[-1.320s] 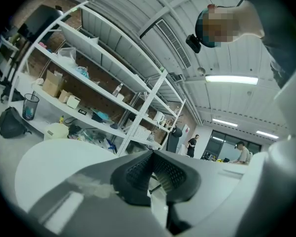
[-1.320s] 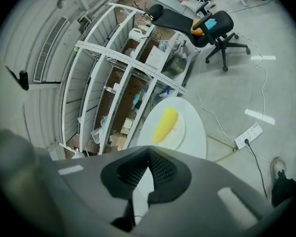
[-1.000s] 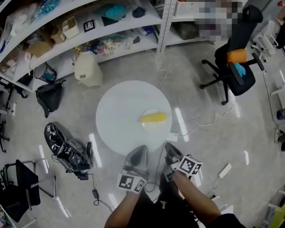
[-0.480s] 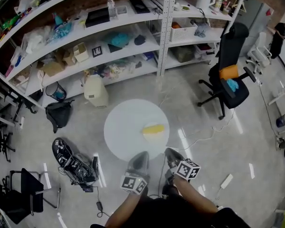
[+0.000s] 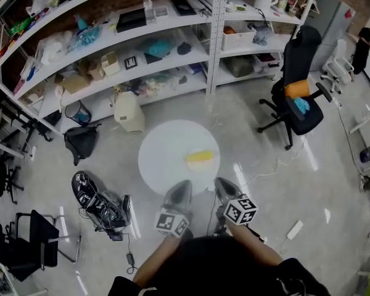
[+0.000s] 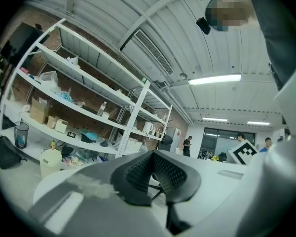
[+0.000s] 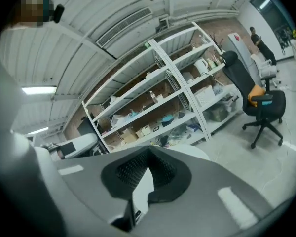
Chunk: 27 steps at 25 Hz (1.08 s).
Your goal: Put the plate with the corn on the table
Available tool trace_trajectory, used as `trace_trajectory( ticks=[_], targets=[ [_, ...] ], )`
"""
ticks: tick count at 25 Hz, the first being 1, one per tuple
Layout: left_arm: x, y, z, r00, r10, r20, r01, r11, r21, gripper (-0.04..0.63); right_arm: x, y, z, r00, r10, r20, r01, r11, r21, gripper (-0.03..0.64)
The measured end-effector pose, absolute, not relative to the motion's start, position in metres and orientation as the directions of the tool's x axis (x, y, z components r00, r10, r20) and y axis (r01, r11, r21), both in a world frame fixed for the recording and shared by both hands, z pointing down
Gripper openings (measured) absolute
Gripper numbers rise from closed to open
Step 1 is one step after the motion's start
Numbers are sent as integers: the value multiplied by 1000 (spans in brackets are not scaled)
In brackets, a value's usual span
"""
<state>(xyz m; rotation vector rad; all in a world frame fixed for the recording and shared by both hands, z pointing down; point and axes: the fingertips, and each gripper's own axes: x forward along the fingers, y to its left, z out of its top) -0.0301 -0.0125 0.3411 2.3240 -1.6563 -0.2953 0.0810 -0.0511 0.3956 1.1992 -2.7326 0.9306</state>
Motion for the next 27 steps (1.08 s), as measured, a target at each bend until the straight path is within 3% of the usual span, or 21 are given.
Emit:
trace_trajectory(
  ticks=[7,27],
  targets=[
    [-27,-6,343,329,-944,-2,-895,-312,317,3,77,-39,388,-735,-644,213,-663,617,-423,8],
    [-15,-14,339,345,-939,5,-882,-322,344,3,85,-43,380,-724,-661,195,-676,627,-388,8]
  ],
)
